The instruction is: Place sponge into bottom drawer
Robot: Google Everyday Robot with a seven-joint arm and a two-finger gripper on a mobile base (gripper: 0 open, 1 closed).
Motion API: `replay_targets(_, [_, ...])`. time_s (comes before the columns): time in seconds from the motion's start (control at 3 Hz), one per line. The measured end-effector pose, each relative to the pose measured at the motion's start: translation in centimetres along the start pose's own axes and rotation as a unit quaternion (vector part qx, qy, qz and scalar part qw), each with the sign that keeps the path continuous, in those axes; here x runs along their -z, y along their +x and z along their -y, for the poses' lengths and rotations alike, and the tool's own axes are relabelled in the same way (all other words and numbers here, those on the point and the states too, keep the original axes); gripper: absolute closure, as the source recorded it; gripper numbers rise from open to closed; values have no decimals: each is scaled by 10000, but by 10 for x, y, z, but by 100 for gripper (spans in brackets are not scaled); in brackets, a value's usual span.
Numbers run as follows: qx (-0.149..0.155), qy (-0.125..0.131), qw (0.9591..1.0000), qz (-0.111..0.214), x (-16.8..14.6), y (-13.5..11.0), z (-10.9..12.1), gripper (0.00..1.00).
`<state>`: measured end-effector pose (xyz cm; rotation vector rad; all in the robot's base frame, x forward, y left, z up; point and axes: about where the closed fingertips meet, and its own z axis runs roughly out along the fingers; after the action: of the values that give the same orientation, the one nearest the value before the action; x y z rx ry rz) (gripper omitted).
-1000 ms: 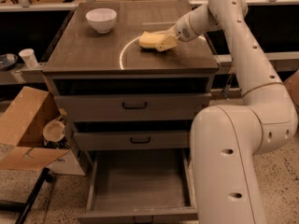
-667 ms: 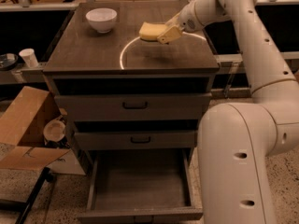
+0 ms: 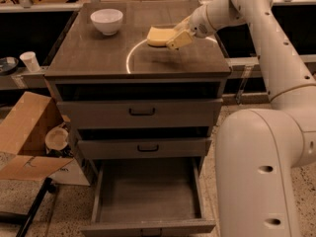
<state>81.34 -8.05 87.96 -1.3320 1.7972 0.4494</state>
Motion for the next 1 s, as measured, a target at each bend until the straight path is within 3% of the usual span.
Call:
replay_targets(0.33, [466,142,9985,233,39,-17,-17,100])
replay_targets(0.67, [917,695,9919,539,112,-50,-39,100])
replay_targets(1.0, [933,656,9920,546,135,-40,-84,100])
